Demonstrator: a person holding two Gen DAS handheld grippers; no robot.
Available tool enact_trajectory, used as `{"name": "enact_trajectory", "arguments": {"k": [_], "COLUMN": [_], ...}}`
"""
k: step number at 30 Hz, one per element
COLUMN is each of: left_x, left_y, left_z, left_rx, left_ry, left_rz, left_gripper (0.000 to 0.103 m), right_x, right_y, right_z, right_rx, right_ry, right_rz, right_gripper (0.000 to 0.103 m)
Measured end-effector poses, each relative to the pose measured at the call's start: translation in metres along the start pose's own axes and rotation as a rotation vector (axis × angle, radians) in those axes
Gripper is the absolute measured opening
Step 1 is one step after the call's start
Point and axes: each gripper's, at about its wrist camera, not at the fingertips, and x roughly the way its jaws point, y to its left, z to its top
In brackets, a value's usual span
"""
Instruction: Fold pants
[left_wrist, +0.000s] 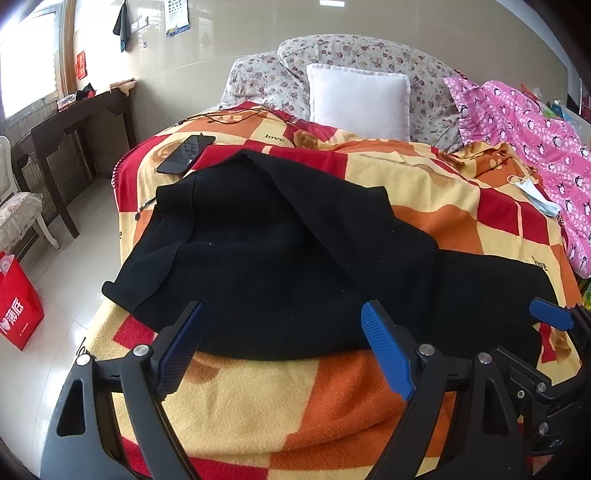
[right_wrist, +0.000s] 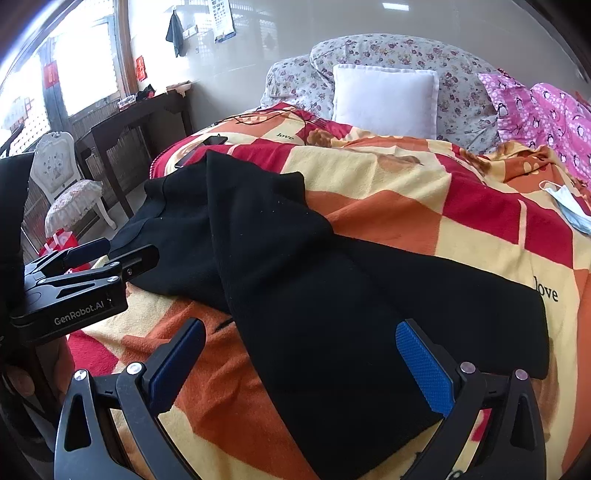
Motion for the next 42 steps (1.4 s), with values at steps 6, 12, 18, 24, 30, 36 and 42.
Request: {"name": "enact_trajectory", "arguments": {"k": [6, 12, 18, 24, 30, 36, 42], "left_x": [0.005, 0.010, 0.015, 0.022, 0.030, 0.033, 0.031], "left_y": [0.001, 0.003, 0.007, 0.009, 0.013, 0.033, 0.073], "left_z": [0.000, 0.000, 0.000, 0.001, 0.002, 0.005, 0.006], "left_rx": [-0.005, -0.010, -0.018, -0.021, -0.029, -0.075, -0.128], "left_ry": [0.005, 0.017, 0.027, 0.038, 0.049, 0.057, 0.044], "left_rz": [0.004, 0.006, 0.014, 0.024, 0.031, 0.042, 0.107], "left_gripper": [0.086, 0.086, 0.086, 0.086, 0.086, 0.086, 0.086], "right_x": [0.007, 0.016, 0.026, 0.036, 0.046, 0.060, 0.083], "right_y": [0.003, 0.006, 0.013, 0.022, 0.031, 0.045, 0.068], "right_z": [0.001, 0.001, 0.005, 0.014, 0.025, 0.038, 0.058], "right_rx": [-0.003, -0.008, -0.020, -0.029, -0.044, -0.061, -0.126], "right_ry": [0.008, 0.027, 0.032, 0.029, 0.027, 0.019, 0.011], "right_rz": [0.007, 0.015, 0.027, 0.048, 0.056, 0.065, 0.060], "right_gripper": [0.102, 0.102, 0.102, 0.102, 0.102, 0.102, 0.102]}}
